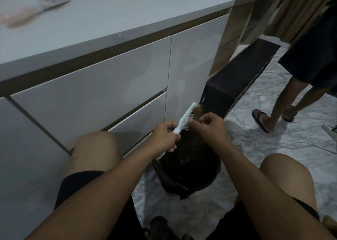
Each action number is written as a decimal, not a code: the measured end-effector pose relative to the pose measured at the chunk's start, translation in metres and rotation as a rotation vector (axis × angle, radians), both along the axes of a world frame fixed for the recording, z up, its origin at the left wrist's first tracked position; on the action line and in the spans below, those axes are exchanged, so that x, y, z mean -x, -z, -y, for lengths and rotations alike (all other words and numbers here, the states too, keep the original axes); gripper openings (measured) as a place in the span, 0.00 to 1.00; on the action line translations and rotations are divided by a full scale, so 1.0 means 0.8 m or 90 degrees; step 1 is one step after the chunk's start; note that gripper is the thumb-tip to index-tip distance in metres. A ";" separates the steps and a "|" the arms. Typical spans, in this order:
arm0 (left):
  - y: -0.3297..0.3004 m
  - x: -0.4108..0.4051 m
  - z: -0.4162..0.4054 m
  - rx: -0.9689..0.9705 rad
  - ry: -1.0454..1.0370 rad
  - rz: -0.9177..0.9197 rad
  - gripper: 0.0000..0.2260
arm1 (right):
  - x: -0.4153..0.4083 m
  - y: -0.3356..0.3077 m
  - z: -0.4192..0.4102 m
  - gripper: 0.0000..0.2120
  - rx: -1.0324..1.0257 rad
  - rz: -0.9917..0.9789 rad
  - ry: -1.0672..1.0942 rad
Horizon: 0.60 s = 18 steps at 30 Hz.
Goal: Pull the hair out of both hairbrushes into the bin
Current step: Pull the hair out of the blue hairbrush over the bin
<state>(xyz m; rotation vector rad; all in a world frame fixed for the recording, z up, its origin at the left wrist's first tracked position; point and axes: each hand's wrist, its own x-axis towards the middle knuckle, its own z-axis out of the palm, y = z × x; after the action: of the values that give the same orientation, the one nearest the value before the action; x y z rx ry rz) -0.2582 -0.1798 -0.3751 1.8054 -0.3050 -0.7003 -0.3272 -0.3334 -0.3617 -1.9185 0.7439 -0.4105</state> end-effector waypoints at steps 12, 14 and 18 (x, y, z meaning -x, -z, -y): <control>-0.003 -0.001 0.001 0.012 -0.054 -0.067 0.13 | -0.004 0.005 0.005 0.09 0.022 -0.063 -0.056; -0.003 0.001 0.002 0.011 -0.047 -0.066 0.12 | -0.004 0.003 0.007 0.09 0.012 -0.086 -0.056; -0.005 0.000 0.001 0.016 -0.029 -0.058 0.14 | -0.002 -0.001 0.002 0.06 -0.043 -0.043 -0.027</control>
<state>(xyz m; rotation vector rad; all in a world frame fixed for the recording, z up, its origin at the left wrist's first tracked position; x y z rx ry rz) -0.2581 -0.1807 -0.3711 1.7451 -0.2108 -0.7417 -0.3255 -0.3351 -0.3609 -1.8889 0.7497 -0.2914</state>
